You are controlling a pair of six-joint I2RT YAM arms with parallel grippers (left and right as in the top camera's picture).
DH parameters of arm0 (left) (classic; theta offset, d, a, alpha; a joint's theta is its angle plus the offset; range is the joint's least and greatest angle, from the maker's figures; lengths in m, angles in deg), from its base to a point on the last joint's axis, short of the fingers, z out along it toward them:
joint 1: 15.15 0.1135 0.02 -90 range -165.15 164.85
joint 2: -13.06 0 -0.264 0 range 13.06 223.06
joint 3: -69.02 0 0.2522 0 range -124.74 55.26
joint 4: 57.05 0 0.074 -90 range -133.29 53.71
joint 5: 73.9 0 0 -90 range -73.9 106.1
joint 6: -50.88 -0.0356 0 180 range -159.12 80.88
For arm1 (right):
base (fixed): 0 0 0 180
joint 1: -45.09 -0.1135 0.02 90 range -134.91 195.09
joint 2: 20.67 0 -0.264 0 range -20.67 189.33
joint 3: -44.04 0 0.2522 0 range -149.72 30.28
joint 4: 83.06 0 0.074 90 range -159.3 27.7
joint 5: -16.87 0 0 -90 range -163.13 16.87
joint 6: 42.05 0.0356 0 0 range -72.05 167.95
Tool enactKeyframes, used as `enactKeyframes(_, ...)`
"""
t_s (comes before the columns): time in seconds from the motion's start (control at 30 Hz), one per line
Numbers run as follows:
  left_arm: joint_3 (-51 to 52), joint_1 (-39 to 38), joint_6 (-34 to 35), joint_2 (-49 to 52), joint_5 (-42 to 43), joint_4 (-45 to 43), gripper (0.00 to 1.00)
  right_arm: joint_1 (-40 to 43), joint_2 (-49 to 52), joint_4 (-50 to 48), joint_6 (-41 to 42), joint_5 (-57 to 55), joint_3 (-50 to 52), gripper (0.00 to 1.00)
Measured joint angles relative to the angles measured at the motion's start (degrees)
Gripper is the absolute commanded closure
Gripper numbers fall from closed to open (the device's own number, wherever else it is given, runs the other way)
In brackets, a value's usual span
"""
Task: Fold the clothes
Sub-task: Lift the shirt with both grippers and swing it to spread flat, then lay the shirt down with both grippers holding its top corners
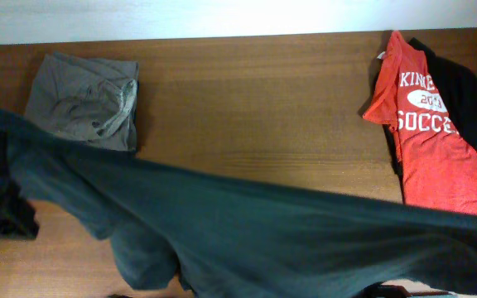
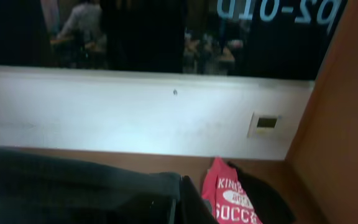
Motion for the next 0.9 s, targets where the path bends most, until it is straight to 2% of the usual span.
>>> enactKeyframes(0.2,9.6,0.0,0.0,5.5,-1.9,-2.5,1.00,0.0,5.1,-0.1,-0.1,-0.7,8.2,0.96)
enactKeyframes(0.37,15.1,0.0,0.0,16.0,-2.7,-3.9,1.00,0.0,16.6,-0.3,-0.3,-1.0,14.9,0.96)
enactKeyframes(0.57,16.0,0.0,0.0,25.3,-3.2,-7.6,1.00,0.0,32.2,-1.1,-0.8,-1.2,17.0,0.96)
enactKeyframes(0.73,16.0,0.0,-0.9,35.4,-3.9,-15.8,1.00,0.0,44.8,-7.3,-1.7,-1.4,17.1,0.96)
enactKeyframes(0.9,16.1,0.1,-2.9,47.0,-4.2,-23.7,1.00,0.1,56.6,-18.0,-2.0,-1.6,17.2,0.96)
